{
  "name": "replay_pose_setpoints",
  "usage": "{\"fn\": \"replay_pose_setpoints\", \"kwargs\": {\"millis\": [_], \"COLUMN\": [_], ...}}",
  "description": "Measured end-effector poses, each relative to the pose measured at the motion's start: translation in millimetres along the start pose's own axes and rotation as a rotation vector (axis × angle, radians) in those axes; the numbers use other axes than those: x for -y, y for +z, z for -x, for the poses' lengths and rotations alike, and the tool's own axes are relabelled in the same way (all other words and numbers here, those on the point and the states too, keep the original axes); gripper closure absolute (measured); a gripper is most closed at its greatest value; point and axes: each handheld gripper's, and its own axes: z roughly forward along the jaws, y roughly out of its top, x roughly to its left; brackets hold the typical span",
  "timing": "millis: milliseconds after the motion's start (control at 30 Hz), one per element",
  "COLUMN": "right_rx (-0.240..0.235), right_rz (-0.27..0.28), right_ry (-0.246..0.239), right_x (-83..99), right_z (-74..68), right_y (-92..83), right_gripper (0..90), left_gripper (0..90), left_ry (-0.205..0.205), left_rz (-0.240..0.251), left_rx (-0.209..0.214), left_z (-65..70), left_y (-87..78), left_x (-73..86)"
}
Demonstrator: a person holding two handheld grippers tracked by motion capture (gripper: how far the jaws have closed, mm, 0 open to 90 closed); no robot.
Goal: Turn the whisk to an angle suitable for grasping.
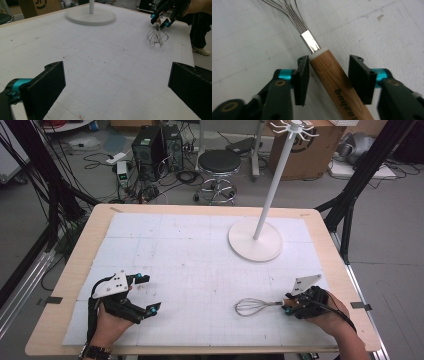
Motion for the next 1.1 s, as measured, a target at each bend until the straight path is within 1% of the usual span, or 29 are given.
{"fn": "replay_pose_setpoints", "kwargs": {"millis": [33,67,200,267,333,367,433,467,500,533,667,700,733,800,833,867,933,967,1000,1033,1100], "right_rx": [-0.001,-0.001,-0.033,-0.048,-0.059,-0.059,-0.070,-0.070,-0.076,-0.076,-0.085,-0.090,-0.090,-0.089,-0.095,-0.090,-0.093,-0.090,-0.090,-0.091,-0.081], "right_rz": [-0.002,-0.002,0.009,0.022,0.025,0.025,0.030,0.030,0.030,0.030,0.038,0.043,0.043,0.046,0.048,0.061,0.077,0.098,0.098,0.102,0.103], "right_ry": [-0.011,-0.011,-0.040,-0.057,-0.070,-0.070,-0.085,-0.085,-0.089,-0.089,-0.101,-0.107,-0.107,-0.105,-0.098,-0.090,-0.069,-0.050,-0.050,-0.035,-0.012], "right_x": [-1.1,-1.1,-6.4,-13.8,-19.7,-19.7,-29.3,-29.3,-36.8,-36.8,-55.3,-64.0,-64.0,-69.6,-70.6,-70.5,-66.9,-59.5,-59.5,-54.8,-43.8], "right_z": [-0.3,-0.3,-1.3,-3.4,-4.1,-4.1,-5.5,-5.5,-6.7,-6.7,-11.5,-13.9,-13.9,-15.6,-15.8,-15.4,-14.9,-14.7,-14.7,-14.6,-14.1], "right_y": [0.2,0.2,1.8,6.0,8.8,8.8,13.9,13.9,17.8,17.8,27.6,32.8,32.8,36.2,36.2,35.7,32.0,27.0,27.0,24.0,20.1], "right_gripper": [54.6,54.6,61.8,65.5,66.9,66.9,68.1,68.1,68.4,68.4,68.4,68.0,68.0,66.3,62.5,59.6,58.9,56.8,56.8,56.7,54.3], "left_gripper": [1.7,1.7,1.7,1.7,1.7,1.7,1.7,1.7,1.7,1.7,1.7,1.7,1.7,1.7,1.7,1.7,1.7,1.7,1.7,1.7,1.7], "left_ry": [0.000,0.002,0.001,0.001,0.000,-0.001,0.001,0.001,-0.001,0.001,0.003,0.004,0.004,0.002,-0.001,0.001,0.001,0.002,-0.002,-0.006,0.000], "left_rz": [-0.001,0.000,0.000,0.000,0.002,0.003,0.003,0.004,0.002,0.002,0.004,0.004,0.004,0.005,0.005,0.003,0.002,0.001,0.003,0.004,0.003], "left_rx": [0.000,0.001,0.000,0.001,0.000,0.001,-0.003,0.000,0.000,0.001,-0.001,-0.002,0.001,0.002,0.000,0.001,-0.005,-0.003,-0.005,-0.006,-0.008], "left_z": [0.0,0.0,-0.2,-0.3,-0.4,-0.4,-0.8,-1.0,-1.1,-1.3,-1.1,-1.1,-1.2,-1.0,-0.9,-1.3,-1.7,-2.0,-2.0,-1.7,-2.0], "left_y": [-0.1,-0.1,-0.4,-0.4,-0.4,-0.4,-0.5,-0.3,-0.1,0.1,-0.3,-0.5,-0.8,-1.1,-1.4,-1.6,-2.2,-2.7,-3.0,-3.3,-4.2], "left_x": [-0.1,-0.1,-0.1,-0.1,-0.2,-0.2,-0.2,-0.2,-0.2,-0.3,-0.4,-0.5,-0.5,-0.4,-0.3,0.0,0.5,0.8,1.0,1.1,1.0]}}
